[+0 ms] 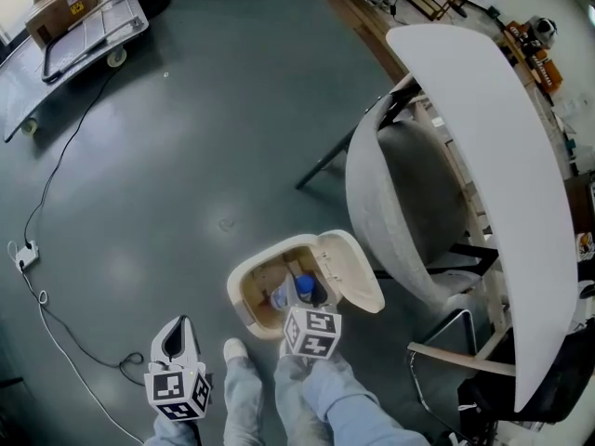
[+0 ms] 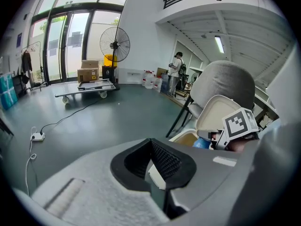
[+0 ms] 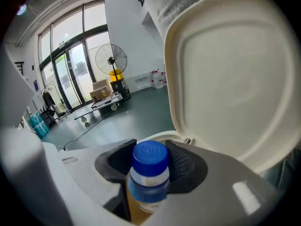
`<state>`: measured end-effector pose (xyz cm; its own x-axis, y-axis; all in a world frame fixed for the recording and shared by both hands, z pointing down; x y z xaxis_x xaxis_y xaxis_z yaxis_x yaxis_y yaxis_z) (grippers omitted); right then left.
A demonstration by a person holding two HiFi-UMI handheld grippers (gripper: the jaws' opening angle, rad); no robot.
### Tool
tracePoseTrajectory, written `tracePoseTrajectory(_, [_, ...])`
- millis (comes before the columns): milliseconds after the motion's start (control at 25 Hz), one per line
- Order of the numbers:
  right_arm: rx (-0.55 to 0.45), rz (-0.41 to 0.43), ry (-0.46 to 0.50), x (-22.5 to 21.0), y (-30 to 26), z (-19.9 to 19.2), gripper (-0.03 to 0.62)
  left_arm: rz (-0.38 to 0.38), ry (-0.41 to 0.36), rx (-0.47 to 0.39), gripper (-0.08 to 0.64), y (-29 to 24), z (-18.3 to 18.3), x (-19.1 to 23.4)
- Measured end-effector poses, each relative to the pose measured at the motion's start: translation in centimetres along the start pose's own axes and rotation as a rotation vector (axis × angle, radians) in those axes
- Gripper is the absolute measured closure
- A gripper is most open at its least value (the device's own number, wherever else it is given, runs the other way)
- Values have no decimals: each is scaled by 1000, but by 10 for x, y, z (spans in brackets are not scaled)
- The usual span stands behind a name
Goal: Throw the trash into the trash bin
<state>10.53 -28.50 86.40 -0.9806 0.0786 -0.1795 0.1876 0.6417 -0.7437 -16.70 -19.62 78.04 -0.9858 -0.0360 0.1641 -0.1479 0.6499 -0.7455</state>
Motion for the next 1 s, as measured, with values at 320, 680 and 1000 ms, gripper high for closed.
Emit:
tracePoseTrajectory(320, [-3,-12,-86,-1,-15,10,396,7,30,12,551,-3,-8,6])
tracePoseTrajectory(680, [21,-14,-92,-6,-16,4,339,3,45,-1,551,-4,-4,5])
tracePoseTrajectory(1000, [16,-30,-88,-9,-10,1,339,1,47,0,551,-3,-5,4])
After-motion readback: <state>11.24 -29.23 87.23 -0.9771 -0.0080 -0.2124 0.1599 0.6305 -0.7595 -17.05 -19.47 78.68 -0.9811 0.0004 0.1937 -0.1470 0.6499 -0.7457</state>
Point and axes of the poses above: the fingertips, and each gripper's own axes: y backward along the fingers, x to its left, z out of its top, the point moved 7 cm from there along y, backward along the fingers, and after that the axes turned 6 degrees about x, right-handed, at the moved point
